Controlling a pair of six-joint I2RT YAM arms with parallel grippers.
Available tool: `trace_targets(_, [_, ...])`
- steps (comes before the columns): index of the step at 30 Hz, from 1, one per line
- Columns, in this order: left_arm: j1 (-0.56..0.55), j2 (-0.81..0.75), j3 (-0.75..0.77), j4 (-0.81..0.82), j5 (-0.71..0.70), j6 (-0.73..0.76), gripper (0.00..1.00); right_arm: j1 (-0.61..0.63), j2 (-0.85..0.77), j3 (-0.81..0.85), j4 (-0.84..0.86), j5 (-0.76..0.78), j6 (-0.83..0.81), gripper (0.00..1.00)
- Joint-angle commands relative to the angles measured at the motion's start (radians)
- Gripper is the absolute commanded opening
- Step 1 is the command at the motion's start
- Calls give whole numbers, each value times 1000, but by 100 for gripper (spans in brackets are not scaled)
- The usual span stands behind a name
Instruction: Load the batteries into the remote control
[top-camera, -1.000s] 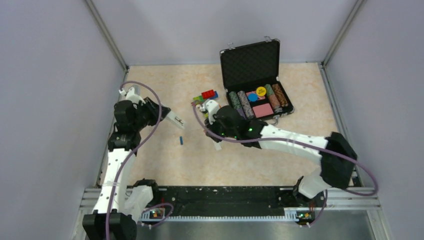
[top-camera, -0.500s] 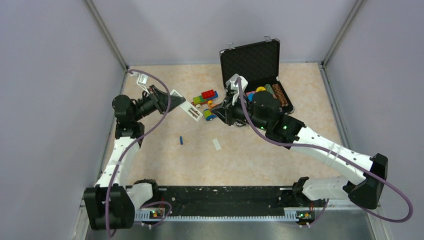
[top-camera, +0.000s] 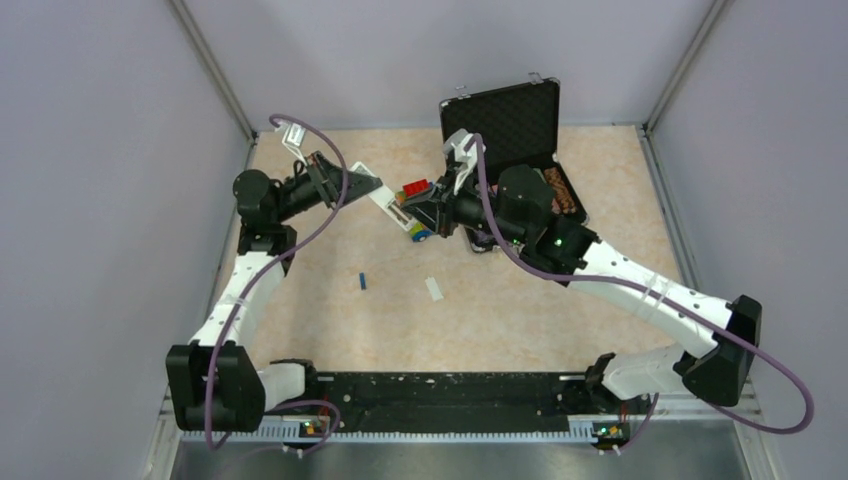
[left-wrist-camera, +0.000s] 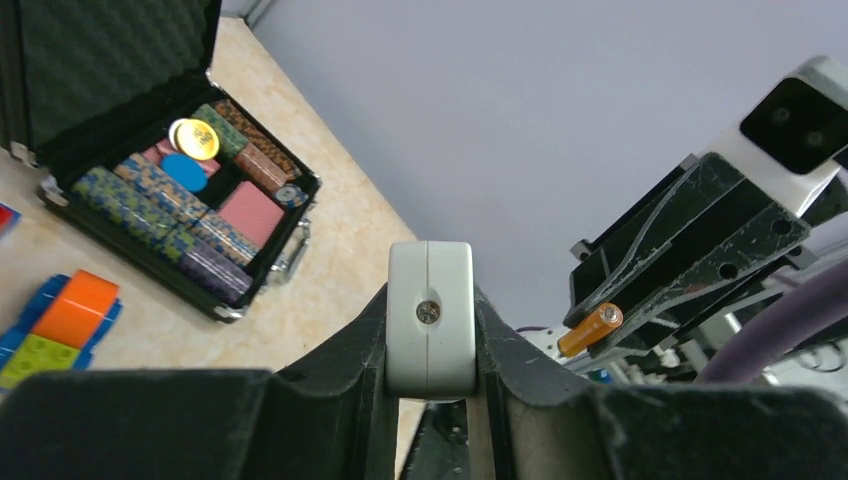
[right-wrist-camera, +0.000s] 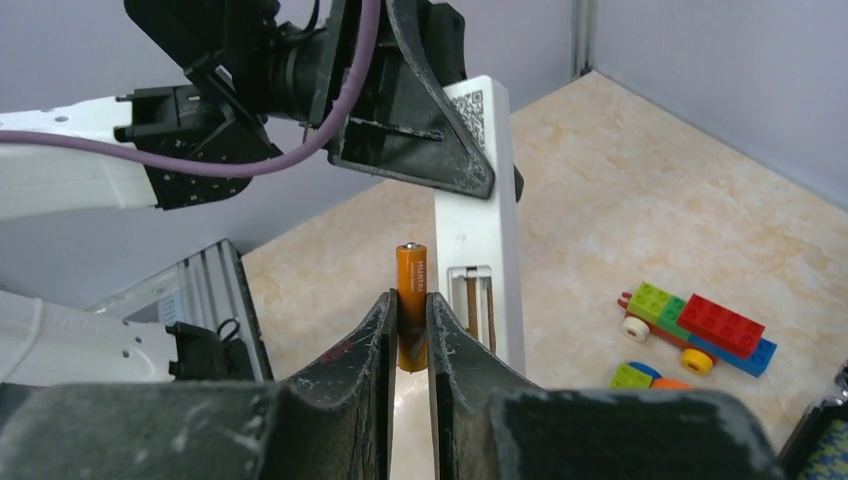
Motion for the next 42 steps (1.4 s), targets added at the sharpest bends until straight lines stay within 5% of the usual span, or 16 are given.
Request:
trace_targets(1, [-17, -16, 75, 23, -65, -158, 0, 0, 24, 67, 83, -35, 45, 14])
trace_targets(6, [-18, -52, 165, -248, -105, -138, 0, 1, 51, 81, 111, -29, 29, 15])
trace_targets(27, [-18, -89, 141, -174, -91, -173, 0, 20, 70, 67, 91, -24, -141, 15])
trace_targets(42, [-17, -69, 129, -124, -90, -201, 0, 21, 64, 63, 36, 12, -98, 18])
